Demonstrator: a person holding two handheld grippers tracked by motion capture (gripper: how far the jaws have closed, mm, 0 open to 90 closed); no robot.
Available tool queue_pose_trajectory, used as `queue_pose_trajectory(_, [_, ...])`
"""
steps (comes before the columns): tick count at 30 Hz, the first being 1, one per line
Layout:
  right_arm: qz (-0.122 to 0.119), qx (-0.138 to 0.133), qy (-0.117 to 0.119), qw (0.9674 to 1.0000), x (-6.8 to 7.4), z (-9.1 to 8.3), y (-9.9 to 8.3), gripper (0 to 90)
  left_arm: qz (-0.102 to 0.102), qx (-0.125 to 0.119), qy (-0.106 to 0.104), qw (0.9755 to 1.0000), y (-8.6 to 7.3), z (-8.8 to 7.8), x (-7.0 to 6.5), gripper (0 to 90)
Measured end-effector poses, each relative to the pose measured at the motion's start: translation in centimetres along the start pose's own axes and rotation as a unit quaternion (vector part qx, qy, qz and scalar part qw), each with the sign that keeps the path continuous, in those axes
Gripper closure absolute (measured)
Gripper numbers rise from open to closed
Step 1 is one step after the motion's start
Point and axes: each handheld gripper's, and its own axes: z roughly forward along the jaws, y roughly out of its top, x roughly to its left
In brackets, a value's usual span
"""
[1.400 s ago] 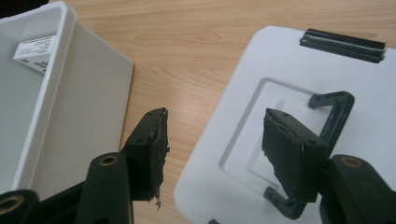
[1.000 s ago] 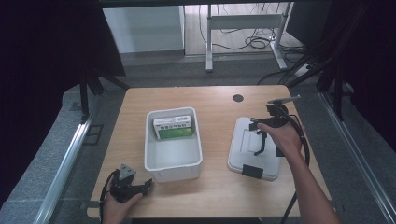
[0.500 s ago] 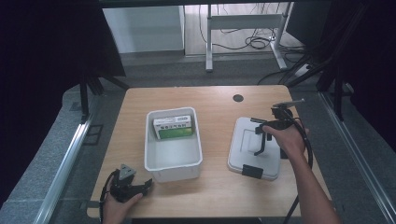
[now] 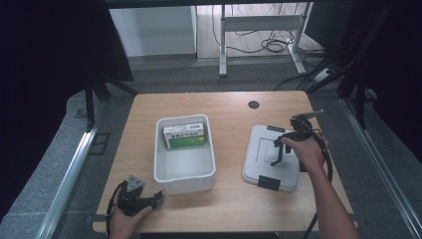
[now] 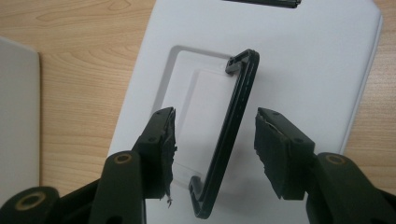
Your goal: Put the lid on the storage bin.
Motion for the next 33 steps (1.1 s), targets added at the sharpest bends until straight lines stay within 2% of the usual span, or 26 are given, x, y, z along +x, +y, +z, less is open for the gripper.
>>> queue_pose_trajectory(12, [0.016, 0.019, 0.000, 0.9997, -0.3, 0.6, 0.3, 57.5, 0.000, 0.000, 0.000, 1.0000, 0.0, 0.0, 0.0, 13.7])
queue_pose_trajectory(18, [0.028, 0.045, -0.003, 0.9986, -0.3, 1.3, 0.5, 64.8, 0.000, 0.000, 0.000, 1.0000, 0.0, 0.0, 0.0, 13.7])
queue_pose_trajectory(25, [0.029, 0.067, -0.016, 0.9972, -0.1, 2.1, 0.7, 70.9, 0.000, 0.000, 0.000, 1.0000, 0.0, 0.0, 0.0, 13.7])
queue_pose_trajectory(29, [0.046, 0.082, -0.021, 0.9954, 0.0, 2.5, 0.9, 80.6, 0.000, 0.000, 0.000, 1.0000, 0.0, 0.0, 0.0, 13.7])
queue_pose_trajectory(30, [0.046, 0.082, -0.021, 0.9954, 0.0, 2.5, 0.9, 80.6, 0.000, 0.000, 0.000, 1.0000, 0.0, 0.0, 0.0, 13.7])
queue_pose_trajectory(31, [0.051, 0.082, -0.020, 0.9951, 0.0, 2.5, 0.9, 81.4, 0.000, 0.000, 0.000, 1.0000, 0.0, 0.0, 0.0, 13.7])
queue_pose_trajectory(32, [0.066, 0.085, -0.016, 0.9941, 0.0, 2.5, 1.0, 82.2, 0.000, 0.000, 0.000, 1.0000, 0.0, 0.0, 0.0, 13.7])
queue_pose_trajectory(33, [0.066, 0.085, -0.016, 0.9941, 0.0, 2.5, 1.0, 82.2, 0.000, 0.000, 0.000, 1.0000, 0.0, 0.0, 0.0, 13.7])
